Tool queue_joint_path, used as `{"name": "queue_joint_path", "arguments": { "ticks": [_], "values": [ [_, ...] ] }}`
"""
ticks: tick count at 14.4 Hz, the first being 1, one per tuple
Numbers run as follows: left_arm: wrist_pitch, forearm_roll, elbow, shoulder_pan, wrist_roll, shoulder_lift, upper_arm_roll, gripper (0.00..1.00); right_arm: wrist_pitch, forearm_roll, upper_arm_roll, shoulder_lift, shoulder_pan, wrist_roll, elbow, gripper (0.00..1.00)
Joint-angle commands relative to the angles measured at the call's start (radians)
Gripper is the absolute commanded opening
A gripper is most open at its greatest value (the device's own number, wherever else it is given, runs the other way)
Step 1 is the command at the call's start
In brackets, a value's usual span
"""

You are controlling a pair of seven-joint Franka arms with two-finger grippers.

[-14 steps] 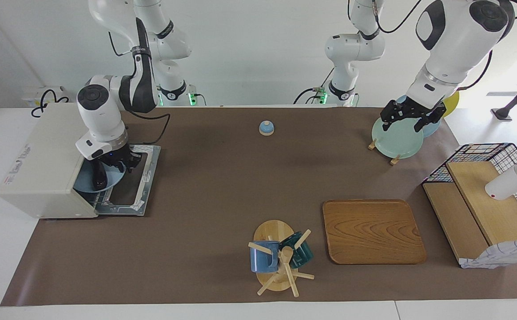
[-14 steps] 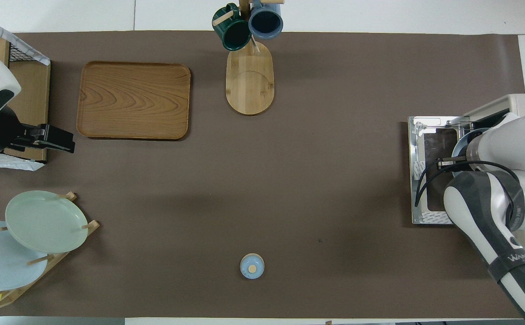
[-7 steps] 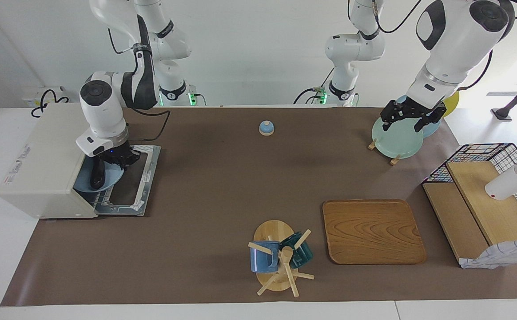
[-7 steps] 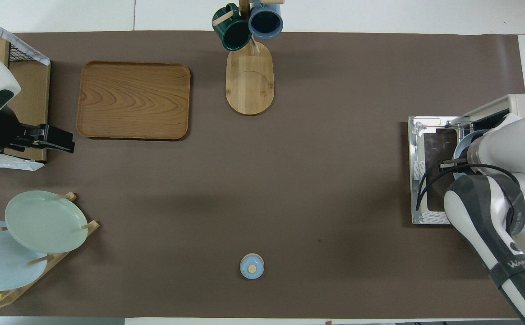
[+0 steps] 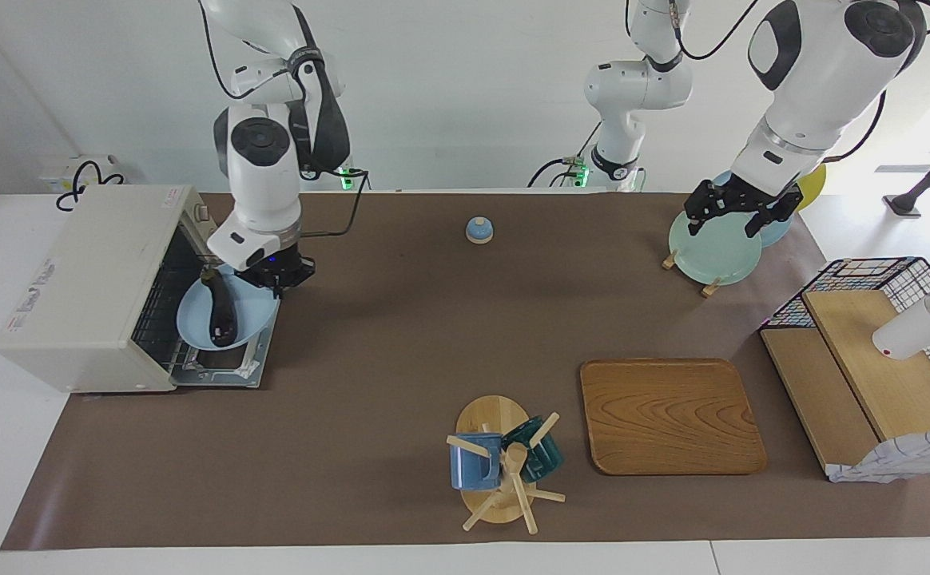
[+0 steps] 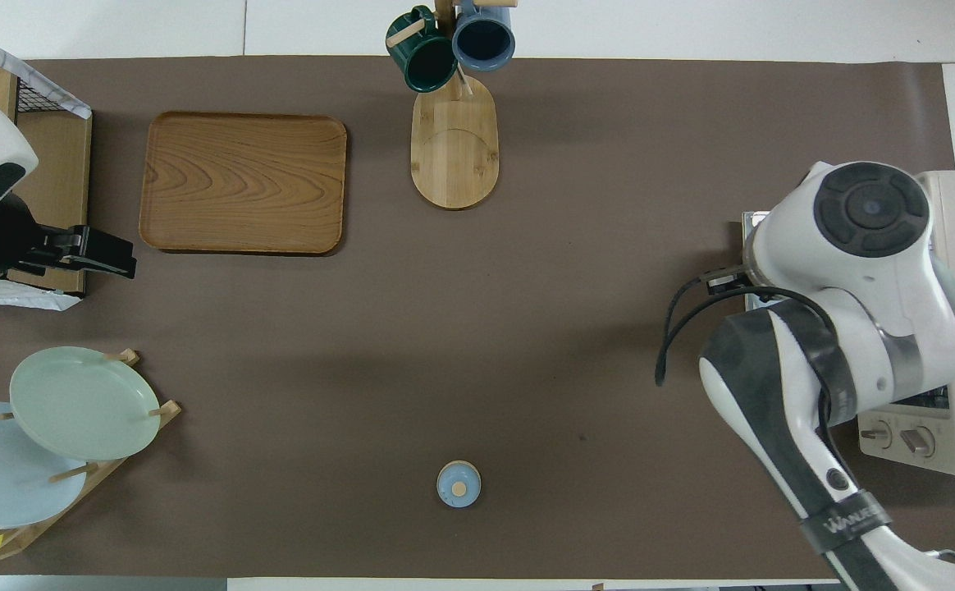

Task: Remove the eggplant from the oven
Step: 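Pull the plate with the eggplant out of the oven onto the table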

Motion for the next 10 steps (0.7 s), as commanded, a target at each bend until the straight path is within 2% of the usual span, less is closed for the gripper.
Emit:
{"name": "queue_joint_path", "arguments": {
  "ticks": [1, 3, 4, 6, 7, 8, 10],
  "values": [
    [-0.012, 0.018, 0.009, 0.01, 0.008, -0.007, -0.007, 1.0, -0.049, 0.011, 0.001, 0.089, 0.13, 0.189, 0.12, 0.0],
    [-0.012, 0.018, 0.007, 0.012, 0.008, -0.007, -0.007, 1.0, -0.055, 0.069, 0.001, 0.126, 0.236, 0.327, 0.182, 0.0],
    [-0.012, 0.018, 0.009, 0.012, 0.006, -0.007, -0.007, 1.0, -0.087, 0.077, 0.001, 0.177, 0.296, 0.414, 0.238, 0.0],
    [-0.01, 0.018, 0.009, 0.01, 0.006, -0.007, -0.007, 1.0, -0.17, 0.069, 0.001, 0.341, 0.417, 0.589, 0.428, 0.0],
    [-0.012, 0.018, 0.009, 0.01, 0.006, -0.007, -0.007, 1.0, -0.193, 0.068, 0.001, 0.406, 0.437, 0.629, 0.516, 0.0],
    [-0.012, 0.018, 0.007, 0.01, 0.006, -0.007, -0.007, 1.0, -0.191, 0.071, 0.003, 0.434, 0.439, 0.639, 0.542, 0.0],
    [-0.012, 0.018, 0.007, 0.01, 0.008, -0.007, -0.007, 1.0, -0.1, 0.106, 0.024, 0.442, 0.439, 0.654, 0.541, 0.0]
  ]
}}
